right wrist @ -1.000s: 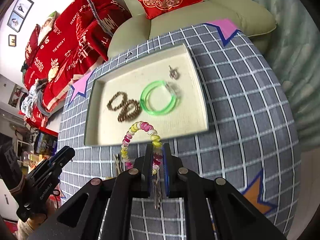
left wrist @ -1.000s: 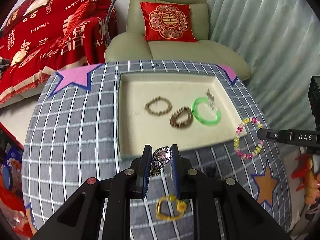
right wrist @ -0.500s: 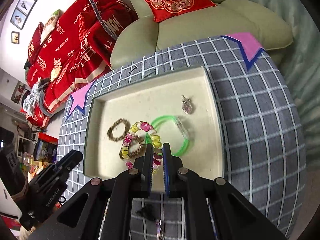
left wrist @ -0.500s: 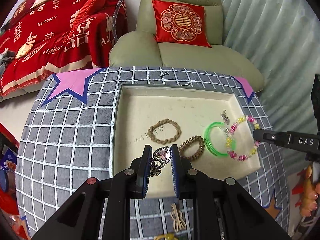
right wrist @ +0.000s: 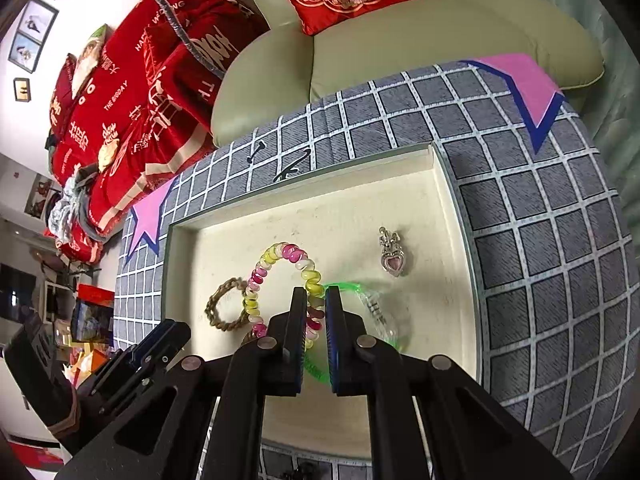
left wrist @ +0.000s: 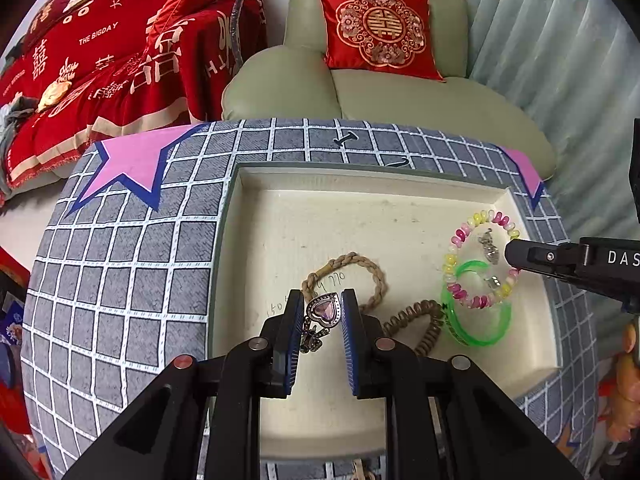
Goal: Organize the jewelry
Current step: 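Carry the beaded bracelet and silver ring over the tray with both tools, then open the right tool to drop the beaded bracelet while the left tool releases the ring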
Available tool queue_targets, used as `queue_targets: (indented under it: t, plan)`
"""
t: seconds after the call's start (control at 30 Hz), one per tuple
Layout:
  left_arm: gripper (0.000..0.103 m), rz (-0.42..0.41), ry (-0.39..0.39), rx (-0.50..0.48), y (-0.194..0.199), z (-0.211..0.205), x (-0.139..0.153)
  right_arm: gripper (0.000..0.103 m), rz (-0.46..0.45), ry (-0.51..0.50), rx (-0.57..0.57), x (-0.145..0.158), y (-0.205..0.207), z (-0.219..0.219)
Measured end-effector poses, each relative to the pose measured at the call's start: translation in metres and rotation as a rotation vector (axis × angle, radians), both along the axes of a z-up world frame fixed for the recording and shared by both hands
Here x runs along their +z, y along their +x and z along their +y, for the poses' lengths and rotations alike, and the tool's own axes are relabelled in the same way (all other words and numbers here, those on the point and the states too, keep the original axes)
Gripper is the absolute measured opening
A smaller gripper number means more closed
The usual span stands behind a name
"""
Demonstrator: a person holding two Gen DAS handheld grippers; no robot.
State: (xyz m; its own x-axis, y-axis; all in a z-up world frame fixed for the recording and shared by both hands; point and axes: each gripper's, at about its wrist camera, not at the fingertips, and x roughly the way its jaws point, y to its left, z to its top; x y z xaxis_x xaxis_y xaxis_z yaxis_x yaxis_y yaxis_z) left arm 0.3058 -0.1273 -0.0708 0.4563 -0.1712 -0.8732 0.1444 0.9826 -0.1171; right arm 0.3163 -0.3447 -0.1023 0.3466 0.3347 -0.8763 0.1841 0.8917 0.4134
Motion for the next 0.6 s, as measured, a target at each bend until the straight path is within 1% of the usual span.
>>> queue_targets:
  t: [0.3,0.6]
  plan:
    - [0.029,0.039,0.055,-0.008,0.007,-0.011,-0.020,0.010,0.032,-0.022,0.024,-0.017,0.009,-0.003]
    - [0.029,0.052,0.123,-0.021,0.009,-0.018,-0.030,0.010,0.038,-0.057,0.053,-0.022,0.012,0.000]
